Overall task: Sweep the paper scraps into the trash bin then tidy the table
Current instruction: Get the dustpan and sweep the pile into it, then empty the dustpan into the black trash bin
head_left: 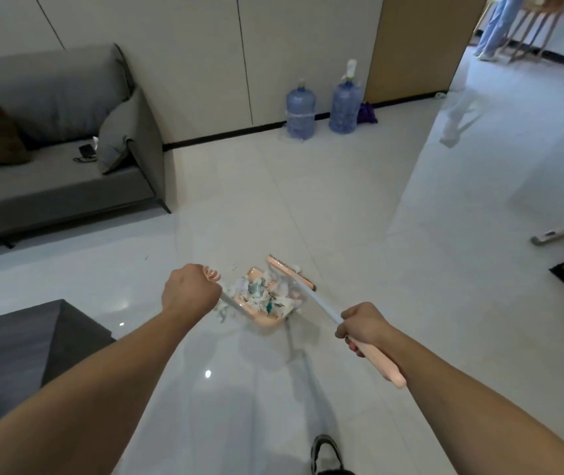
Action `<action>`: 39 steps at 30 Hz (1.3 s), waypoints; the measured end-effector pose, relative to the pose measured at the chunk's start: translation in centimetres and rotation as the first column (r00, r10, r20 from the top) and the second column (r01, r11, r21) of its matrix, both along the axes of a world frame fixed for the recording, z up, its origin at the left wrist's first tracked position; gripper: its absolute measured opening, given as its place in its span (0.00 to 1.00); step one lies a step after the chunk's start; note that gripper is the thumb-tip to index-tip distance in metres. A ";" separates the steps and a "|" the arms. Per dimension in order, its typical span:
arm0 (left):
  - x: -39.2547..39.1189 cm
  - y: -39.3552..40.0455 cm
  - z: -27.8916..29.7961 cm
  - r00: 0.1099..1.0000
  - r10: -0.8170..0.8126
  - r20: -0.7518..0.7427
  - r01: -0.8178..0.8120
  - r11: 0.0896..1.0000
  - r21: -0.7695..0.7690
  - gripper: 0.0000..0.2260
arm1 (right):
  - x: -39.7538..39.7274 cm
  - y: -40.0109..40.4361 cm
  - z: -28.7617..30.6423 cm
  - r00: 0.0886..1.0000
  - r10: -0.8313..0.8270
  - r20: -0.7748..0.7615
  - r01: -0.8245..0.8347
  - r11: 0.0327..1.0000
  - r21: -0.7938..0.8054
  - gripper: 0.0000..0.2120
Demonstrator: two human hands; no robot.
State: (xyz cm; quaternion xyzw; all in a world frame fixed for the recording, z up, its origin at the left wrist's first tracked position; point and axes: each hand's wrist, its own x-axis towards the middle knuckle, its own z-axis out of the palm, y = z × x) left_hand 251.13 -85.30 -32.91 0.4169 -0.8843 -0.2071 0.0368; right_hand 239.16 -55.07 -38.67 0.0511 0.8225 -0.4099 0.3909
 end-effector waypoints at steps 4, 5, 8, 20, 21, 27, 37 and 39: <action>1.7 0.6 0.4 0.993 -0.122 -0.011 0.122 0.993 -0.003 0.03 | 5.6 1.0 1.1 0.999 -0.026 -0.026 0.028 0.998 0.050 0.15; 2.3 0.7 0.3 0.987 -0.157 -0.020 0.157 0.988 0.003 0.03 | 7.3 1.2 1.2 0.999 -0.035 -0.031 0.037 0.997 0.068 0.16; 4.2 1.3 -0.2 0.965 -0.256 -0.055 0.257 0.966 0.022 0.03 | 12.8 1.8 1.2 0.997 -0.071 -0.029 0.074 0.992 0.105 0.19; 7.7 10.6 -1.3 0.775 -0.625 -0.087 0.631 0.770 0.094 0.06 | 29.7 10.2 3.1 0.882 -0.470 -0.048 0.472 0.874 0.114 0.16; 7.9 11.9 -1.2 0.752 -0.653 -0.091 0.659 0.745 0.103 0.06 | 30.9 11.3 3.4 0.860 -0.507 -0.056 0.510 0.853 0.112 0.15; 9.8 20.9 -0.5 0.601 -0.787 -0.139 0.798 0.601 0.051 0.03 | 38.1 18.2 4.8 0.738 -0.663 -0.121 0.674 0.724 0.143 0.16; 17.1 37.5 1.9 0.367 -0.918 -0.149 0.929 0.371 0.000 0.03 | 52.2 29.8 5.3 0.443 -0.878 -0.184 0.897 0.430 0.106 0.13; 19.0 40.5 2.5 0.321 -0.935 -0.150 0.944 0.328 -0.026 0.04 | 54.9 31.9 5.5 0.373 -0.907 -0.197 0.928 0.366 0.073 0.10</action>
